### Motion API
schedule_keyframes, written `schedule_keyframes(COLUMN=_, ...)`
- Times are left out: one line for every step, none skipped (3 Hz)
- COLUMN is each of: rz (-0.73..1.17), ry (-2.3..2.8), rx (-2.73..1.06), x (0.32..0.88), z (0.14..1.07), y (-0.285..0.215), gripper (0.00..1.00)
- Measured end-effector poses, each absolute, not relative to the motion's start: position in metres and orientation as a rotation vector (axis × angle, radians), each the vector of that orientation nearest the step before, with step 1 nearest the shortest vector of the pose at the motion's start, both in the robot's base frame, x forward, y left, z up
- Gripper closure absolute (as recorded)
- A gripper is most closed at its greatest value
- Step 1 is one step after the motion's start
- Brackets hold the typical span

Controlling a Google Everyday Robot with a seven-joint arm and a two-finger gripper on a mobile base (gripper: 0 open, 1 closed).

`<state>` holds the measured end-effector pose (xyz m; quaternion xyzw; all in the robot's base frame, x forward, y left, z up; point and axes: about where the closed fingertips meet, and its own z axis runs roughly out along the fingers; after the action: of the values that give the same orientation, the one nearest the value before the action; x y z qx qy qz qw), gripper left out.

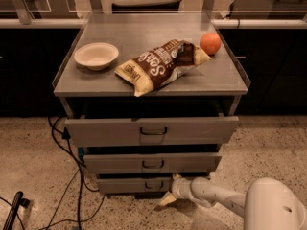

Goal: Open bottom drawer

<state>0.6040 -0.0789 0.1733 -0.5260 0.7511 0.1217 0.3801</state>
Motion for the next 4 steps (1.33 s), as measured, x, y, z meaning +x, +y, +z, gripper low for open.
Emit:
schedule_keyframes(rz=0.31, ry=1.917, rx=-1.344, x=0.6044, z=0.1732, y=-0.0779, gripper=0.0)
schedule_keyframes(rz=0.31, ry=1.917, rx=-1.344, x=0.6044, z=0.1732, y=-0.0779, gripper=0.17)
schedule_keyframes(rz=0.31, ry=1.917, rx=-1.344, x=0.6043, z=0.1732, y=-0.0778, gripper=0.47)
schedule_keyframes(rz=0.31, ry=1.917, rx=-1.344, x=0.6043, z=0.1735, y=-0.0778, gripper=0.72)
